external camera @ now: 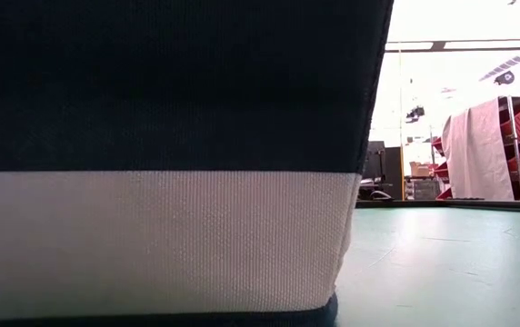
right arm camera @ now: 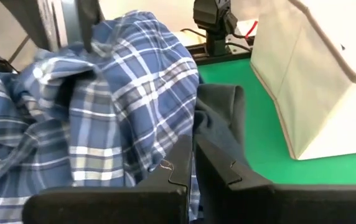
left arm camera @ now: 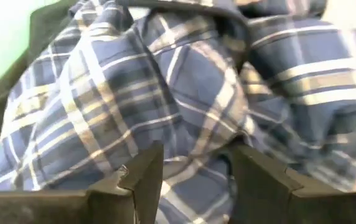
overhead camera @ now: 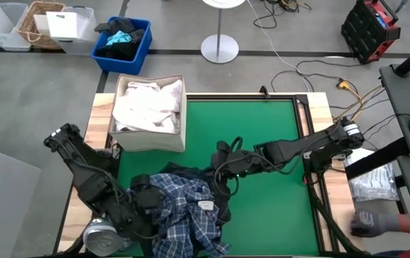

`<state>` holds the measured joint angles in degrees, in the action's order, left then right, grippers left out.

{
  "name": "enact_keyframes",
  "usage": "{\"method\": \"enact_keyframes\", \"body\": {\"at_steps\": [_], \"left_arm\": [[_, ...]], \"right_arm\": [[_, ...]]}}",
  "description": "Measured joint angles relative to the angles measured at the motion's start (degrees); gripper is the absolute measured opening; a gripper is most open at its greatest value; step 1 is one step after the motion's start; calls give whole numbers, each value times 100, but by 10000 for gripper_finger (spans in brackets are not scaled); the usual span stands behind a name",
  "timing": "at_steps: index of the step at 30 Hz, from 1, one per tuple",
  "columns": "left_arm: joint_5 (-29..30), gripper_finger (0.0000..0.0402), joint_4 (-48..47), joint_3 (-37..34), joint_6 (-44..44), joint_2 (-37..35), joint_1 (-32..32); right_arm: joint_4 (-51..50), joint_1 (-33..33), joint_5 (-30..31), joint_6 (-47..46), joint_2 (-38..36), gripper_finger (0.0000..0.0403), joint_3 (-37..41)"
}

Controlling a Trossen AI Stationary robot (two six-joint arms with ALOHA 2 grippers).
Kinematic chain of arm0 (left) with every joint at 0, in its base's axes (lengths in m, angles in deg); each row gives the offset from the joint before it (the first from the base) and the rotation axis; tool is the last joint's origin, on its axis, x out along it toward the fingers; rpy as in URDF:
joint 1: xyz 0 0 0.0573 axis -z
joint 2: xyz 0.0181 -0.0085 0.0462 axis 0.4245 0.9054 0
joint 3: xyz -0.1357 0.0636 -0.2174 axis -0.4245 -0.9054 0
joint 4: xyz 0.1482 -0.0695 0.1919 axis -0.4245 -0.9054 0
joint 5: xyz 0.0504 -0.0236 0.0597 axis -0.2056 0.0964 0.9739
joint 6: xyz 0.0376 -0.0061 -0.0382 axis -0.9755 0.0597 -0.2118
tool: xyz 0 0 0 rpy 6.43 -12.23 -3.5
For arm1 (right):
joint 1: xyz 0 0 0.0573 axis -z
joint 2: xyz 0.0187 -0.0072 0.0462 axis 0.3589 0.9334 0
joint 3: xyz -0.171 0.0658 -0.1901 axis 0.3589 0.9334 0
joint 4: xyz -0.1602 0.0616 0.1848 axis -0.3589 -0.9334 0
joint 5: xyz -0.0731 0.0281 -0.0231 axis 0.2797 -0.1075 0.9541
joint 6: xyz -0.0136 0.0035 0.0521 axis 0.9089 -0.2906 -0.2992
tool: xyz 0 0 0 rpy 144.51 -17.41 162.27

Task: Sort clothes
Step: Put the blue shirt into the blue laundry organizer

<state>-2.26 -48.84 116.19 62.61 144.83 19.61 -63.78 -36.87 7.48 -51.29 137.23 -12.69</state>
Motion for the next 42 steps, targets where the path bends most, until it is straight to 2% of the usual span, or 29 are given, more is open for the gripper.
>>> {"method": "enact_keyframes", "body": {"at_steps": [12, 21, 25, 27, 35, 38, 42], "left_arm": [[-378, 170, -220, 661, 688, -7, -3], [270, 171, -290, 680, 1006, 9, -99], [515, 171, -375, 680, 1022, 11, -145], [646, 171, -442, 680, 996, 13, -166], [985, 171, -518, 603, 382, 17, -177], [972, 171, -540, 282, 194, 29, -145], [855, 171, -657, -332, 392, 26, -125]], "right_arm": [[81, 124, -59, 503, -25, 12, -9], [2557, 140, -1594, 453, 631, 12, 0], [3121, 134, -2019, 288, 1026, 12, -54], [3134, 127, -2268, 284, 1204, 12, -92], [2950, 138, -2286, 50, 2088, 12, -113], [2997, 163, -2291, -78, 2373, 12, -138], [2837, 193, -2305, -319, 2511, 12, -145]]}}
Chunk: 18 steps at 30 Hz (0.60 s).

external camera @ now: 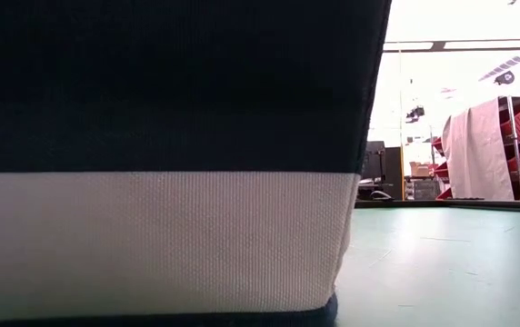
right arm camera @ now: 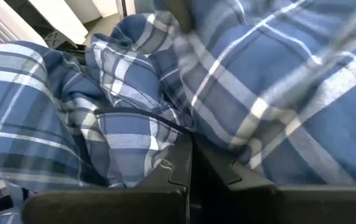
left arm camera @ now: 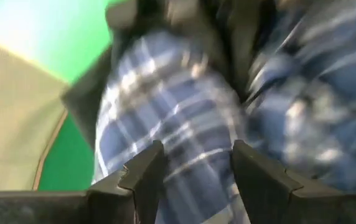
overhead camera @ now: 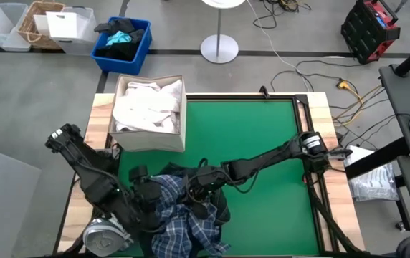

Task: Sort clothes
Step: Put the blue shirt into the blue laundry organizer

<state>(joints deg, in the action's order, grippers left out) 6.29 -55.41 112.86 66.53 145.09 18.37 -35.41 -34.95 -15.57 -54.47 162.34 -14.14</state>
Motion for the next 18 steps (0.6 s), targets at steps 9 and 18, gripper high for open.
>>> {"method": "enact_keyframes", "body": {"at_steps": [9, 18], "left_arm": [[-464, 159, 646, -1354, 289, -33, 11], [-488, 155, 831, -1423, 394, -45, 20]], "right_arm": [[-440, 3, 429, 83, -391, 12, 39], [-858, 20, 598, 225, -862, 12, 60]]}}
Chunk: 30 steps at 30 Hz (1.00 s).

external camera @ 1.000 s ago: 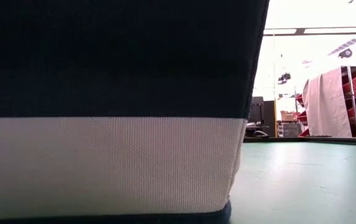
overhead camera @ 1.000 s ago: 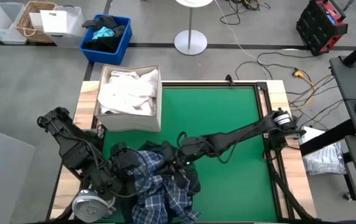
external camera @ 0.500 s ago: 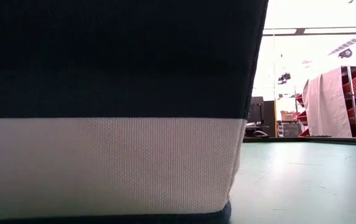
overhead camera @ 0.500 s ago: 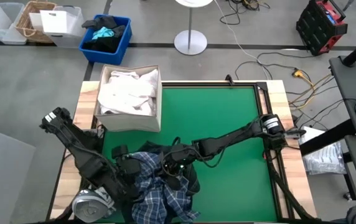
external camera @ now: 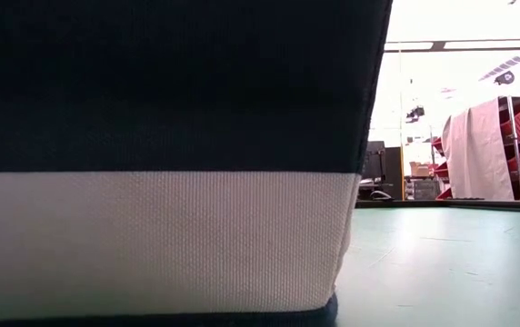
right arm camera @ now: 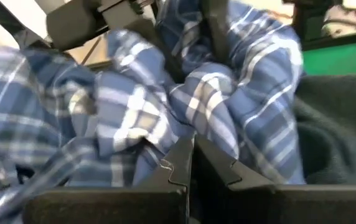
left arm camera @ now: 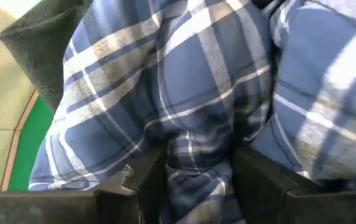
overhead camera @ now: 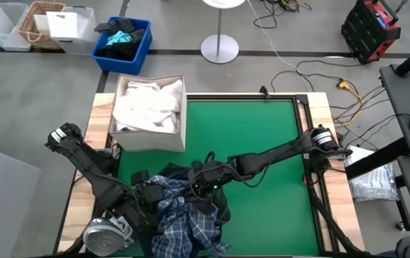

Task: Sort clothes
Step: Put the blue shirt into the blue laundry organizer

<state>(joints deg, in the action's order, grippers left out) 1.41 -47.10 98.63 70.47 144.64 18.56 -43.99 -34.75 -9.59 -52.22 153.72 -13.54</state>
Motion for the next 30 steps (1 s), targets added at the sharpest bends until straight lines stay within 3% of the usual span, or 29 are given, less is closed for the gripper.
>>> {"method": "enact_keyframes", "body": {"at_steps": [8, 17, 30], "left_arm": [[175, 155, -213, 529, -168, 5, 9], [193, 165, -275, 560, 103, 7, 12], [-101, 183, -534, 1092, -26, -6, 54]], "right_arm": [[-85, 0, 85, -19, -317, 12, 0], [-121, 0, 193, 31, -456, 12, -2], [-258, 2, 195, -262, -647, 12, -7]]}}
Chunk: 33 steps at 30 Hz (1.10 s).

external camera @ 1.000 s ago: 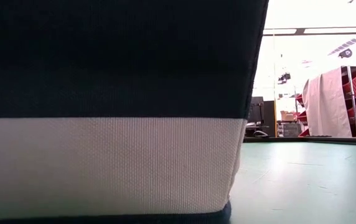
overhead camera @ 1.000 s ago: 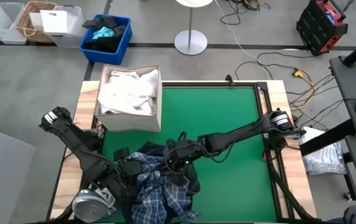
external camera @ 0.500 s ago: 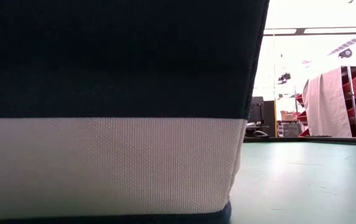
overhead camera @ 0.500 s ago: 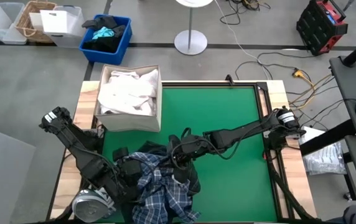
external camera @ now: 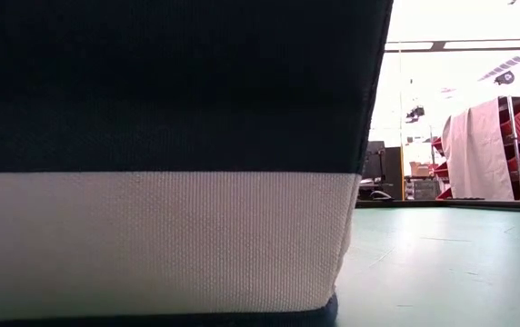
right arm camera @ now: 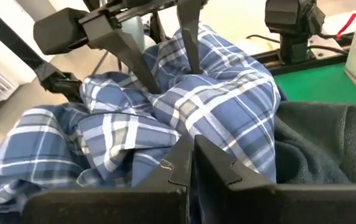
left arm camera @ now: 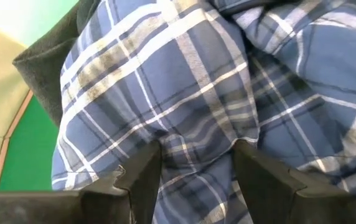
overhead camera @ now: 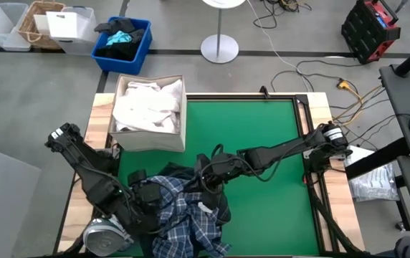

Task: Sort clothes
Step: Put the blue shirt into the blue laundry organizer

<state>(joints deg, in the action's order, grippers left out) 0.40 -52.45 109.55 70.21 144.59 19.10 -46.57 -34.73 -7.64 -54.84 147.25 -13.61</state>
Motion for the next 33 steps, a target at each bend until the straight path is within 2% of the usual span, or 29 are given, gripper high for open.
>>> {"method": "enact_keyframes", "body": {"at_steps": [8, 12, 18, 20, 22, 26, 33], "left_arm": [[20, 183, -150, 146, -65, -2, 26], [35, 183, -182, 287, -128, -2, 38], [-192, 183, -374, 330, -219, -7, 38], [-309, 183, -499, 330, -79, -9, 36], [-439, 183, -669, 357, -27, -9, 36], [-469, 183, -1077, 554, 193, -11, 36], [-462, 216, -1276, 887, 331, -13, 14]], "right_arm": [[-48, 0, 4, -124, -302, 12, -2], [-448, 0, 4, -162, -662, 12, -4], [-2325, 28, 22, -372, -1408, 12, -17], [-3037, 35, 302, -396, -1561, 12, -17], [-3736, 35, 854, -489, -1684, 12, -15], [-4395, 39, 1723, -615, -1843, 12, -15], [-4498, 35, 1807, -310, -1749, 12, -4]]}}
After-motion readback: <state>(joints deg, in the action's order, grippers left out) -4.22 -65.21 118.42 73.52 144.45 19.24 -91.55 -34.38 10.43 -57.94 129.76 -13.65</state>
